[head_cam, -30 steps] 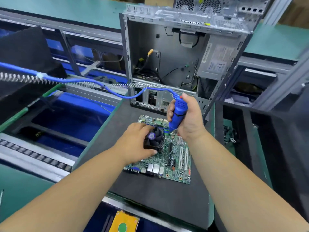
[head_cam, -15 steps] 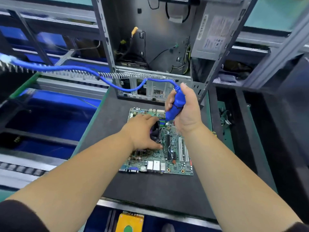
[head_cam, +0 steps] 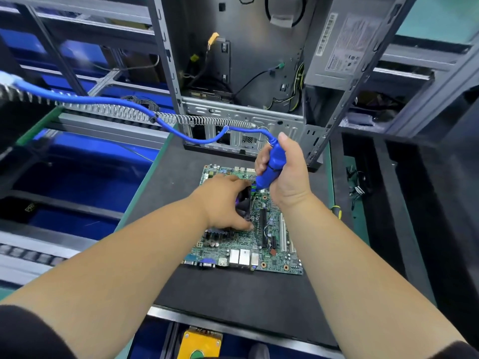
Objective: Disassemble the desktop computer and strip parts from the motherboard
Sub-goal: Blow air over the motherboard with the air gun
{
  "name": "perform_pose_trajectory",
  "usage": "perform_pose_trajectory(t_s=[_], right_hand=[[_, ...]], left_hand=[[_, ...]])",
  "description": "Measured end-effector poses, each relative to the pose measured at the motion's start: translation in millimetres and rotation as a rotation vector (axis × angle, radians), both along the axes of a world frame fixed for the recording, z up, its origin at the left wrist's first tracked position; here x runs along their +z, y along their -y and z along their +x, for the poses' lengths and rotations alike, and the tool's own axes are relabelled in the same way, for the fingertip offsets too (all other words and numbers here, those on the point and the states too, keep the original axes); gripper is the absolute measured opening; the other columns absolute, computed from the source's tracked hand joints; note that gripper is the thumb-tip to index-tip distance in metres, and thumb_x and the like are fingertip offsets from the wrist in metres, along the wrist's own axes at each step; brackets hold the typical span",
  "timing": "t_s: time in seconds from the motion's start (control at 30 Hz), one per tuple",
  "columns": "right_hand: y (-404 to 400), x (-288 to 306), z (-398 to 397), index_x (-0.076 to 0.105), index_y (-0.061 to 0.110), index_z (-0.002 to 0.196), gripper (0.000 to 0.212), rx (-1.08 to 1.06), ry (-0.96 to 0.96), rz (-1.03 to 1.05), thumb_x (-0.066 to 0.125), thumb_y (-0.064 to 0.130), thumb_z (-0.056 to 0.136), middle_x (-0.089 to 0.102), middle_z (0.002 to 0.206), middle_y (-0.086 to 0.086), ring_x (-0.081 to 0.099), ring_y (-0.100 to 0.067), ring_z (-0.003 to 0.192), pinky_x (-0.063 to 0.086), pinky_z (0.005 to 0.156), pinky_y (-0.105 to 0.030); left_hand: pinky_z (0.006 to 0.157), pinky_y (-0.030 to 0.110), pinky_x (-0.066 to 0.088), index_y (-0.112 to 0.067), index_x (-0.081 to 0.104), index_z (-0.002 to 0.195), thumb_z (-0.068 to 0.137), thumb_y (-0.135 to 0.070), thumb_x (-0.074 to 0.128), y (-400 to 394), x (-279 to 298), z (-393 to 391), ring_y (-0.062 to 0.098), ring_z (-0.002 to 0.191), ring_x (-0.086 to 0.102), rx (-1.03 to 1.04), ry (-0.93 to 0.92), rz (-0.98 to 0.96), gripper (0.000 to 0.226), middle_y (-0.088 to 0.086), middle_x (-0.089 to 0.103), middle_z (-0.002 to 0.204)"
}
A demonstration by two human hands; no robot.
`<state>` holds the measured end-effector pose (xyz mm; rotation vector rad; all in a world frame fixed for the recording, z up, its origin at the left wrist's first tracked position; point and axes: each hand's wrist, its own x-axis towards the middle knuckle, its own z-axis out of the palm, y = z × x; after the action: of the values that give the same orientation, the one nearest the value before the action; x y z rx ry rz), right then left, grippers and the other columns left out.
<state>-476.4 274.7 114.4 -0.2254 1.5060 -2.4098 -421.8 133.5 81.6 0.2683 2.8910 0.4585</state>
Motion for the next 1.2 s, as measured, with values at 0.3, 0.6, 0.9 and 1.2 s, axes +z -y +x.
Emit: perform_pose_trajectory(t_s=[0.3, 0.6, 0.9, 1.2], right_hand=[[1.9, -4.8, -3.7, 0.055, 0.019, 0.050, 0.044, 0.033, -0.049, 0.089, 0.055, 0.054, 0.076, 0.049, 0.049, -0.001, 0.042, -0.017, 0.045, 0.038, 0.050, -0.026], [4.9, -5.1, -6.0, 0.054, 0.020, 0.048, 0.049, 0.083, -0.059, 0.205, 0.052, 0.060, 0.075, 0.046, 0.047, -0.003, 0.041, -0.020, 0.046, 0.036, 0.052, -0.029], [-5.1, 1.8, -10.7, 0.047, 0.014, 0.047, 0.050, 0.295, -0.082, 0.097, 0.047, 0.055, 0.075, 0.037, 0.046, -0.003, 0.032, -0.018, 0.043, 0.032, 0.051, -0.028], [-0.8, -1.0, -9.1, 0.052, 0.014, 0.049, 0.048, 0.345, -0.157, 0.120, 0.045, 0.049, 0.081, 0.042, 0.044, -0.003, 0.034, -0.017, 0.043, 0.030, 0.051, -0.027]], left_hand=[[0.091, 0.035, 0.047, -0.024, 0.043, 0.141, 0.052, -0.071, 0.074, 1.4, 2.0, -2.3, 0.022, 0.104, 0.050, -0.023, -0.002, 0.001, 0.105, -0.006, 0.053, 0.102], [0.089, 0.037, 0.047, -0.025, 0.048, 0.133, 0.052, -0.070, 0.074, 1.4, 0.8, -3.1, 0.022, 0.099, 0.049, -0.033, -0.008, -0.002, 0.096, -0.010, 0.042, 0.091], [0.095, 0.039, 0.045, -0.025, 0.040, 0.143, 0.054, -0.070, 0.073, 3.5, -2.1, -4.2, 0.024, 0.106, 0.049, -0.043, 0.013, -0.010, 0.105, -0.004, 0.054, 0.109], [0.093, 0.036, 0.043, -0.025, 0.044, 0.137, 0.055, -0.071, 0.071, 3.4, -3.2, -4.2, 0.021, 0.104, 0.047, -0.034, 0.013, -0.020, 0.098, -0.005, 0.053, 0.111]])
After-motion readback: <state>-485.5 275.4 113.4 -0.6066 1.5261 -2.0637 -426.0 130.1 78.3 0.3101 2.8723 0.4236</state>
